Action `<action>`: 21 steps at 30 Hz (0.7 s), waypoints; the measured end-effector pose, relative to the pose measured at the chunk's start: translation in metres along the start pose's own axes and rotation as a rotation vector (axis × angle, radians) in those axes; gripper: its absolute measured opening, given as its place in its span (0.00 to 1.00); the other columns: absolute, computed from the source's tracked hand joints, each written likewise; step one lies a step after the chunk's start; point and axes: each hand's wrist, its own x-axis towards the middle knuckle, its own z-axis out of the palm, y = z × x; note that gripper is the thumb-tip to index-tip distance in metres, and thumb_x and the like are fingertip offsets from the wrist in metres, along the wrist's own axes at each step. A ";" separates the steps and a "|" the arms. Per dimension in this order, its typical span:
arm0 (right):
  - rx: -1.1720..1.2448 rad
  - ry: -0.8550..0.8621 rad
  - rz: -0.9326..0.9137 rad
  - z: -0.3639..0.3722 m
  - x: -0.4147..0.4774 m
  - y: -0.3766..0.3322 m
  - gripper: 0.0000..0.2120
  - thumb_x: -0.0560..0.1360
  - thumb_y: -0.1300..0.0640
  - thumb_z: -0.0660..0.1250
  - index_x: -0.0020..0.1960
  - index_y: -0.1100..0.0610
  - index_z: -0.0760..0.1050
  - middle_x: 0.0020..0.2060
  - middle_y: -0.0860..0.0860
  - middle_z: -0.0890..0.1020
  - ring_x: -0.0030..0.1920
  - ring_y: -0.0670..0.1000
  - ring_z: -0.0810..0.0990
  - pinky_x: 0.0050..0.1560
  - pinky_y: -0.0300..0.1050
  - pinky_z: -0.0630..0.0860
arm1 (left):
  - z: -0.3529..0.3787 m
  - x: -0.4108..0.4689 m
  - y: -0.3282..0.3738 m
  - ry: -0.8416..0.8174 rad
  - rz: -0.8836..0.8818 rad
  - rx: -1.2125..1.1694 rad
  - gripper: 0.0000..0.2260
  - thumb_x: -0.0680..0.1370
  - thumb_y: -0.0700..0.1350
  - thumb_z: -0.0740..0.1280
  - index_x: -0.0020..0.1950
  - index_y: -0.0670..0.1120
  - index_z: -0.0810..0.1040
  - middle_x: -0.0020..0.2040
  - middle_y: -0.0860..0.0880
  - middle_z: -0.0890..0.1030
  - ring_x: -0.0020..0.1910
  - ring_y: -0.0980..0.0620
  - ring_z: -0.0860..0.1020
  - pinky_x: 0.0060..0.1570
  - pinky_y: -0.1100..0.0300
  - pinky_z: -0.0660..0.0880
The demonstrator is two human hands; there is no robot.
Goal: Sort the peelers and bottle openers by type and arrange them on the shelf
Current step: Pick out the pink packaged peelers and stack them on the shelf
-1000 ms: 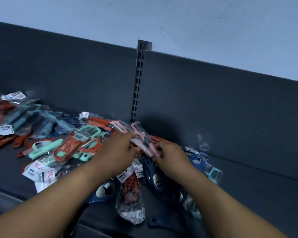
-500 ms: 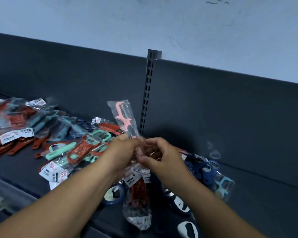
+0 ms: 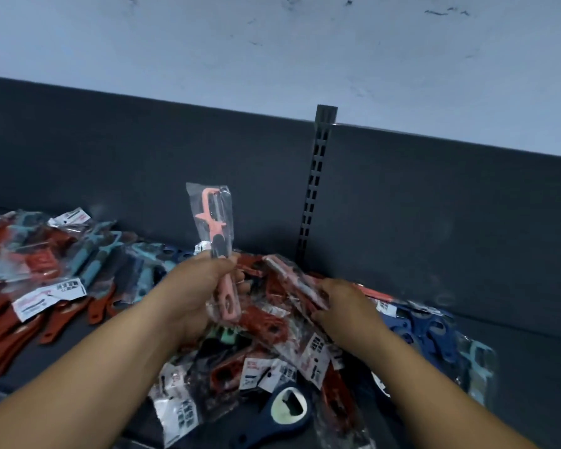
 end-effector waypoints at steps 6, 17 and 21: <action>0.187 0.141 0.109 -0.002 0.003 -0.023 0.04 0.79 0.55 0.62 0.51 0.50 0.75 0.43 0.50 0.81 0.40 0.50 0.78 0.40 0.45 0.74 | -0.031 0.007 0.014 -0.020 -0.056 -0.006 0.10 0.81 0.42 0.60 0.61 0.42 0.74 0.37 0.45 0.76 0.35 0.49 0.76 0.32 0.57 0.75; 0.680 0.065 -0.090 0.028 -0.003 -0.133 0.12 0.74 0.60 0.68 0.52 0.45 0.76 0.46 0.44 0.81 0.45 0.41 0.80 0.46 0.36 0.77 | -0.047 0.015 0.012 -0.234 -0.051 -0.083 0.08 0.77 0.45 0.66 0.49 0.41 0.79 0.40 0.40 0.81 0.31 0.47 0.80 0.32 0.56 0.77; 0.601 -0.033 -0.176 0.034 -0.006 -0.133 0.16 0.75 0.55 0.68 0.63 0.48 0.76 0.57 0.47 0.77 0.55 0.43 0.77 0.59 0.39 0.74 | -0.051 0.021 0.005 -0.099 -0.044 -0.080 0.01 0.78 0.39 0.65 0.47 0.42 0.75 0.29 0.44 0.78 0.25 0.49 0.77 0.24 0.60 0.74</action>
